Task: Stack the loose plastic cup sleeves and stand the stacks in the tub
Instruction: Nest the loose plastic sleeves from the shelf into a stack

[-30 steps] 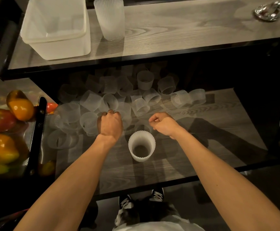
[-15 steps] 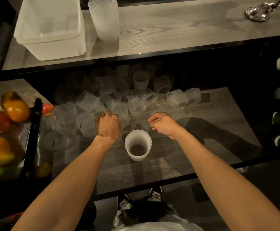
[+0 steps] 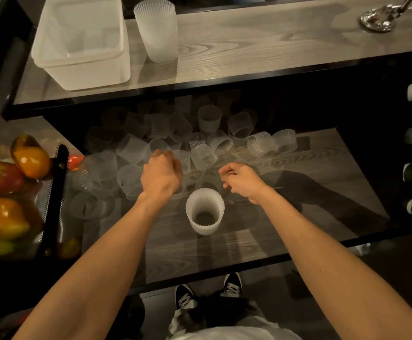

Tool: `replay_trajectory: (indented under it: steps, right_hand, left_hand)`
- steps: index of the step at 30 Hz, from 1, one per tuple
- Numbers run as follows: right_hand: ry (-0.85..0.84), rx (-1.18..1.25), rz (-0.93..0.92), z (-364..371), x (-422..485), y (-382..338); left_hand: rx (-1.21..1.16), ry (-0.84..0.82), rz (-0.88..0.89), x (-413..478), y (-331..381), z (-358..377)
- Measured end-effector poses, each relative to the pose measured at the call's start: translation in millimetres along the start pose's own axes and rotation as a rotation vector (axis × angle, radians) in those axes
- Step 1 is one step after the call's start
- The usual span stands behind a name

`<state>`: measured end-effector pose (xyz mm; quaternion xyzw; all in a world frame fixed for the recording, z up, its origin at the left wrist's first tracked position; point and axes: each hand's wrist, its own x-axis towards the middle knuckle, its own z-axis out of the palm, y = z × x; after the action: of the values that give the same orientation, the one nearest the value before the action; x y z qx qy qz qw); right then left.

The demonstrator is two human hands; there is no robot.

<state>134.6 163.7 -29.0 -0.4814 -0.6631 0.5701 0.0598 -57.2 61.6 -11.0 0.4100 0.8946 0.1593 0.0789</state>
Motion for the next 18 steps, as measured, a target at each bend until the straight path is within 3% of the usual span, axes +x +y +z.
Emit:
replay_trajectory:
  steps: [4,8,18]
  right_hand:
    - [-0.009,0.093,-0.033,1.8,-6.6,-8.6]
    - [0.007,0.015,-0.011,2.0,-1.2,-1.0]
    - [-0.03,-0.035,0.067,8.9,10.3,14.9]
  left_hand:
    - [-0.238,-0.155,-0.044,1.4,8.3,4.3]
    - [-0.352,-0.332,-0.138,2.8,13.6,17.4]
    - [-0.294,-0.413,-0.186,2.7,3.1,43.6]
